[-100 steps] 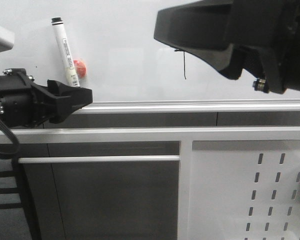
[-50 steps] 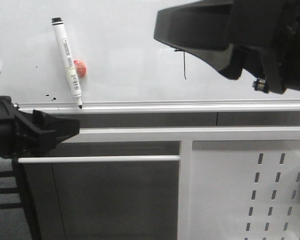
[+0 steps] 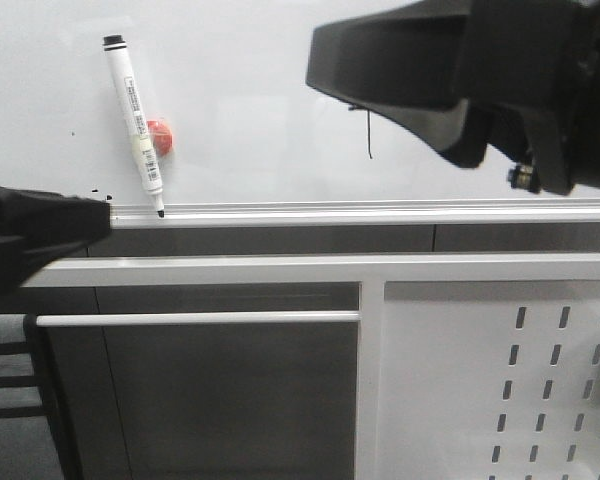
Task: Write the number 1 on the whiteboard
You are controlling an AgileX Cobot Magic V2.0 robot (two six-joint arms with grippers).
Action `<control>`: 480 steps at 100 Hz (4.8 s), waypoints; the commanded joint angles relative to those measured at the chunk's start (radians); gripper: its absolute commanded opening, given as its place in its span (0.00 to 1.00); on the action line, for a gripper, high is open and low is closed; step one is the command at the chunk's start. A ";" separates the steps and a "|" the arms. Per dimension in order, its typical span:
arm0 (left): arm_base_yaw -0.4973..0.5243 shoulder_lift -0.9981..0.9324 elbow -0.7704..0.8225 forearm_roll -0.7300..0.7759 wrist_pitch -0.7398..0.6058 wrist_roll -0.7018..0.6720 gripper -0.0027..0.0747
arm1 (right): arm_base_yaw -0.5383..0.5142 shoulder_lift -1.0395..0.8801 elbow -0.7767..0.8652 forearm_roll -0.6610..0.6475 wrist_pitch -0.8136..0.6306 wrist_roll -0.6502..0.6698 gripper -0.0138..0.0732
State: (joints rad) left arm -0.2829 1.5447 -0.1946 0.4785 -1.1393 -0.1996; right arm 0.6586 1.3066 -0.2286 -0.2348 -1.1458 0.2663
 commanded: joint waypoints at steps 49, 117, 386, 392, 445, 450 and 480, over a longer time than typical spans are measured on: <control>0.000 -0.497 0.218 -0.073 -0.177 0.033 0.18 | -0.005 -0.223 0.117 -0.010 -0.147 -0.069 0.46; 0.000 -0.617 0.205 -0.198 -0.165 0.020 0.01 | -0.005 -0.450 0.163 0.037 -0.013 -0.154 0.09; -0.003 -1.576 -0.104 -0.522 1.466 0.200 0.01 | -0.212 -1.335 0.002 0.754 1.307 -0.859 0.10; -0.003 -1.576 -0.104 -0.522 1.466 0.200 0.01 | -0.212 -1.335 0.002 0.754 1.307 -0.859 0.10; 0.002 -1.576 -0.086 -0.511 1.464 0.205 0.01 | -0.212 -1.335 0.002 0.754 1.307 -0.859 0.10; 0.016 -1.576 -0.073 -0.478 1.464 0.205 0.01 | -0.212 -1.335 0.002 0.754 1.307 -0.859 0.10; 0.208 -1.576 0.040 -0.435 1.324 0.212 0.01 | -0.212 -1.335 0.002 0.754 1.307 -0.859 0.10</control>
State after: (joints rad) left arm -0.1164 -0.0039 -0.1469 0.0346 0.3072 0.0000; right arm 0.4519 -0.0122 -0.2021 0.5092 0.2249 -0.5896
